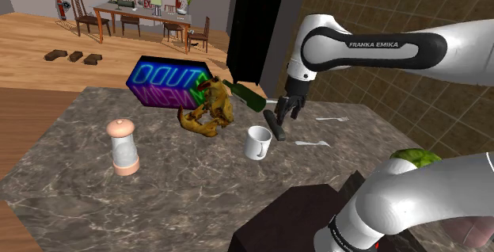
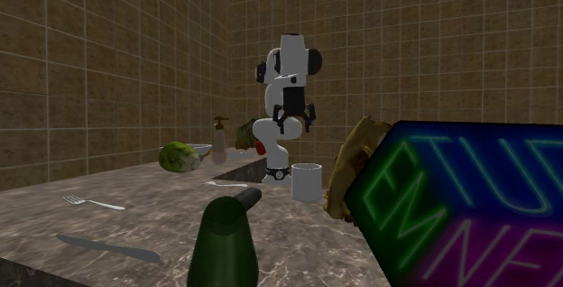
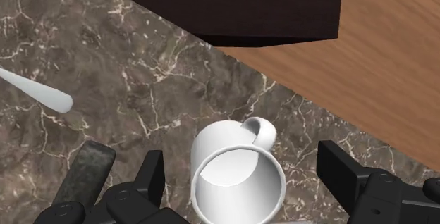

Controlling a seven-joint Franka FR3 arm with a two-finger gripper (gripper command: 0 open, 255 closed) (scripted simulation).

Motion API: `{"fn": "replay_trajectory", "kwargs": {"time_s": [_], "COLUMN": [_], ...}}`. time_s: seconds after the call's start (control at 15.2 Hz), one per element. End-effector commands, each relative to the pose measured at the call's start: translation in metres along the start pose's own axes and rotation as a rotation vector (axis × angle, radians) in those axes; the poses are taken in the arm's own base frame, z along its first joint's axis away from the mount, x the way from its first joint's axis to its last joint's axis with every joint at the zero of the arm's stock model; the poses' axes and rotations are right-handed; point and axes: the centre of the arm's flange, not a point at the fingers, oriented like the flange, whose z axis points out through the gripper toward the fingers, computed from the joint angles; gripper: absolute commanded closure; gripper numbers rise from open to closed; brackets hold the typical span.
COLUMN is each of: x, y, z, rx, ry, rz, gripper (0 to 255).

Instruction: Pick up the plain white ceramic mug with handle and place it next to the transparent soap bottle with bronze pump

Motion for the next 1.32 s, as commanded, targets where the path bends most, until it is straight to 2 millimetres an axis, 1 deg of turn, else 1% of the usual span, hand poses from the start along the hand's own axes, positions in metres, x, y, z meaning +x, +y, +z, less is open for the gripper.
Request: {"fn": "replay_trajectory", "kwargs": {"time_s": [0.0, 0.53, 0.99, 1.06, 1.25], "x": [0.021, 0.093, 0.093, 0.093, 0.093], "y": [0.008, 0.030, 0.031, 0.031, 0.031], "z": [0.018, 0.088, 0.125, 0.128, 0.128], "rx": [-0.007, -0.031, -0.031, -0.031, -0.031], "ry": [0.000, -0.009, -0.009, -0.009, -0.009], "rz": [-0.014, -0.069, -0.069, -0.069, -0.069], "gripper": [0, 0, 0, 0, 0]}}
